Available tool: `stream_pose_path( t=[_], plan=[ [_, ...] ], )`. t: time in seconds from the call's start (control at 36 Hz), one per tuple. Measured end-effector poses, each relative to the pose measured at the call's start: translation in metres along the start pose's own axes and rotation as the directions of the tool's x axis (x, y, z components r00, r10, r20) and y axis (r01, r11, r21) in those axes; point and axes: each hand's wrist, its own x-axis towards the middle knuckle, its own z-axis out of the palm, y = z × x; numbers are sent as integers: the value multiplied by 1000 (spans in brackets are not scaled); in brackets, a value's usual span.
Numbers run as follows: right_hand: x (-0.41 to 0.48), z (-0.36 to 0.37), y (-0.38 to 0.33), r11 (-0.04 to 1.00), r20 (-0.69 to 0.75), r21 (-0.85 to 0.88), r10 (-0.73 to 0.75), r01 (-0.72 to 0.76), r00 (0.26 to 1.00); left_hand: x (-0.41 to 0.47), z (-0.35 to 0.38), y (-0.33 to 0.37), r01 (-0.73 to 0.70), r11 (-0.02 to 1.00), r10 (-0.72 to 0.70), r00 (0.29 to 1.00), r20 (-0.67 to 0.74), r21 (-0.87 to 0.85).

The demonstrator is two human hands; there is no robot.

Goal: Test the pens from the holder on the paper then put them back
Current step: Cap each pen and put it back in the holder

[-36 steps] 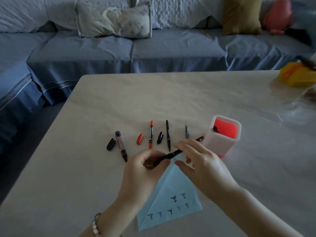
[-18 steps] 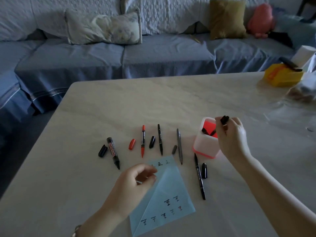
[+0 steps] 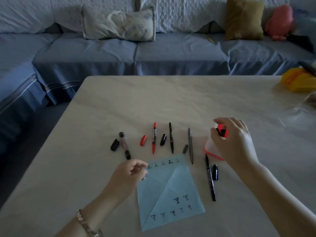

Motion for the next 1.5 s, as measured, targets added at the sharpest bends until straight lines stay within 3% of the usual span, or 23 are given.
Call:
stream_pose_path(
  t=[0.06,0.14,0.25,0.36,0.56,0.69,0.92,1.17,1.25,1.33,1.42,1.5],
  plan=[
    [-7,5,-20,996,11,50,-71,71,997,0,-5,-1,23,1000,-23,1000,-6,-15],
    [-16,31,-53,987,189,136,-109,84,976,-1,-15,-9,59,998,-60,997,-40,-29],
    [-24,84,-94,994,469,75,-100,73,877,-5,-29,-25,74,991,-84,992,-93,-108],
    [-21,137,-130,998,630,-15,-38,62,775,-7,-45,-48,86,984,-106,987,-124,-153],
    [-8,189,-154,981,695,-175,59,89,717,-2,-68,-67,117,985,-141,968,-209,-125],
    [-4,192,-148,991,748,-135,93,14,657,14,-73,-78,83,997,-78,963,-258,7],
    [-11,147,-119,944,744,119,120,-308,657,62,-64,-59,124,976,-55,935,-350,179],
    [-18,94,-88,801,689,345,137,-489,711,91,-44,-57,191,891,11,897,-441,412],
    [-22,83,-84,757,663,426,112,-496,741,79,-41,-50,152,928,2,911,-413,339],
    [-27,73,-86,647,627,548,103,-531,772,51,-34,-29,2,991,49,925,-377,134],
    [-32,65,-89,539,571,654,108,-530,814,17,-26,-6,-135,990,113,937,-331,-45],
    [-38,53,-92,421,508,744,147,-518,849,-6,-24,7,-180,974,117,918,-378,-135]
  ],
)
